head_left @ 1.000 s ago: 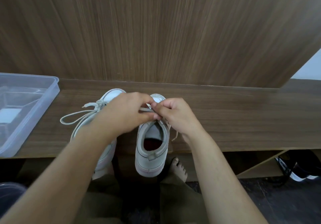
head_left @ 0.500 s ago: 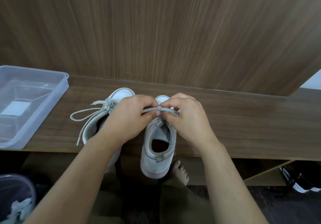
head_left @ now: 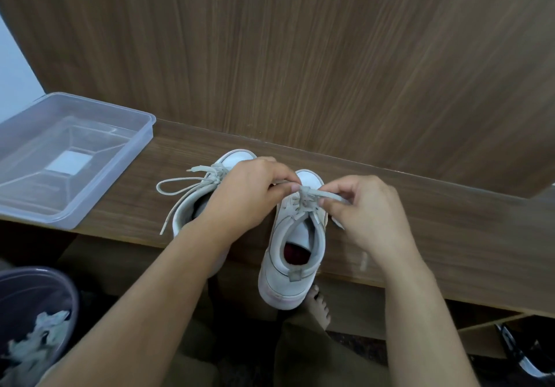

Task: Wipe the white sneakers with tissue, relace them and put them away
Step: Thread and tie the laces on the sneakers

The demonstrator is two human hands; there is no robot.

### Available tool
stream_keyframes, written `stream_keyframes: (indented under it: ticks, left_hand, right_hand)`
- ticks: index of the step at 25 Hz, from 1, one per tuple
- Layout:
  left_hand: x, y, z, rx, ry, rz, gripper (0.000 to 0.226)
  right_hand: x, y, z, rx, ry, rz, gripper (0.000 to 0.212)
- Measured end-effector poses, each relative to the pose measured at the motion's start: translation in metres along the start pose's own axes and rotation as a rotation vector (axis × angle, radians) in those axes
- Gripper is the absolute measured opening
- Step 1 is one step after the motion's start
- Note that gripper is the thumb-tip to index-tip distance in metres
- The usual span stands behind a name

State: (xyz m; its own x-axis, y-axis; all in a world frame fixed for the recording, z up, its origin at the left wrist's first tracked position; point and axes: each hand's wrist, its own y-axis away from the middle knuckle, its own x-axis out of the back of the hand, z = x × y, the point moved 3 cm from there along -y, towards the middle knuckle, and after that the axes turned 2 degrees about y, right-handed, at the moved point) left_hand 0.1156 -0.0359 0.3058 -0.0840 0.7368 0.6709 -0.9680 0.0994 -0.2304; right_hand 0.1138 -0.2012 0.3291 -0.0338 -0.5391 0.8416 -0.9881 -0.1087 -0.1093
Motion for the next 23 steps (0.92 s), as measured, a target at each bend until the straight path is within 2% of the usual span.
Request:
stream_keyframes:
  ticks: [6,10,12,14,16,19,20,21,23]
  left_hand:
    - [0.001,0.000,-0.010,0.057,-0.040,0.013,0.016]
    - [-0.006,0.005,-0.021,0.140,-0.289,0.009,0.017]
    - [-0.010,0.006,-0.022,0.177,-0.347,-0.016,0.017]
    - [-0.013,0.006,-0.023,0.185,-0.366,-0.039,0.016]
    - [-0.016,0.007,-0.022,0.165,-0.422,-0.058,0.018]
    - [-0.018,0.007,-0.022,0.162,-0.453,-0.042,0.018]
    - [-0.018,0.007,-0.022,0.169,-0.446,-0.027,0.018]
    - [-0.017,0.006,-0.023,0.183,-0.439,-0.011,0.017]
    - [-0.016,0.004,-0.024,0.212,-0.433,0.015,0.017]
  right_hand:
    - [0.018,0.024,0.004,-0.163,0.283,0.145,0.010]
    - [0.013,0.042,0.029,-0.329,0.197,0.155,0.009]
    - [0.006,0.044,0.039,-0.355,0.176,0.145,0.006]
    - [0.000,0.041,0.049,-0.367,0.007,0.185,0.007]
    - [-0.006,0.040,0.056,-0.394,-0.432,0.188,0.012]
    - [-0.012,0.038,0.054,-0.434,-1.067,0.084,0.018]
    - [-0.013,0.037,0.054,-0.426,-1.151,0.056,0.019]
    - [-0.011,0.037,0.056,-0.405,-1.133,0.043,0.020]
    - [-0.005,0.036,0.065,-0.322,-0.755,0.077,0.021]
